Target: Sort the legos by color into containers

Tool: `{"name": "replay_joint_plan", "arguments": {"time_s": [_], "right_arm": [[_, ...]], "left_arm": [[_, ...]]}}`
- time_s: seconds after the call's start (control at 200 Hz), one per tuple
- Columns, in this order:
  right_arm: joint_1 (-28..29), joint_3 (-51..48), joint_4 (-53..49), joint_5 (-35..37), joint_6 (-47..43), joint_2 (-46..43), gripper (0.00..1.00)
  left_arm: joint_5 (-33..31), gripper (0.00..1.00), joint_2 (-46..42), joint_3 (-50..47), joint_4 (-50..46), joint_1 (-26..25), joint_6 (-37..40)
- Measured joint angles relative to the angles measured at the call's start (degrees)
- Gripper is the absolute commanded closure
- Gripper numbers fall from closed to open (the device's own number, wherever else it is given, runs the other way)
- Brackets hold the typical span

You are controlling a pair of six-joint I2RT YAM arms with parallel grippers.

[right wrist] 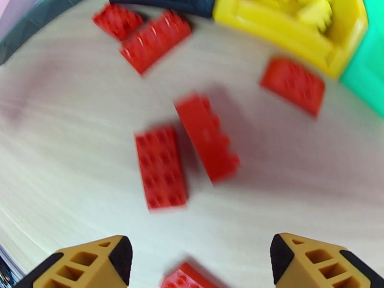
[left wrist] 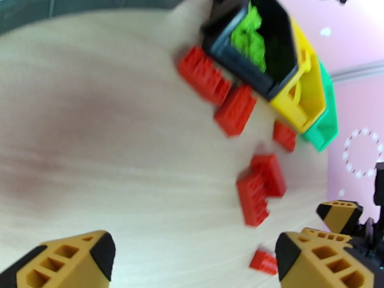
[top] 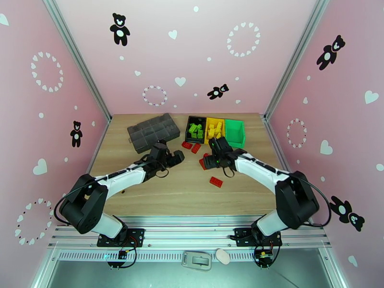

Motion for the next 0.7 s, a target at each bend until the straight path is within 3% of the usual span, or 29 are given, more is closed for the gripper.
{"name": "replay_joint_plan", "arguments": {"time_s": [0.315,0.696], "right_arm": [[-1.09,-10.43,0.92,0.02,3.72,-6.21,0.12],[-1.11,-11.06,5.88,-4.96,5.81,-1.2,0.14]], "left_arm": [[-0.04,0.01,0.61,-1.18,2.05,-2.47,-0.26],[-0.42,0.02,1.14,-1.36,3.13,-2.62,-0.24]]}}
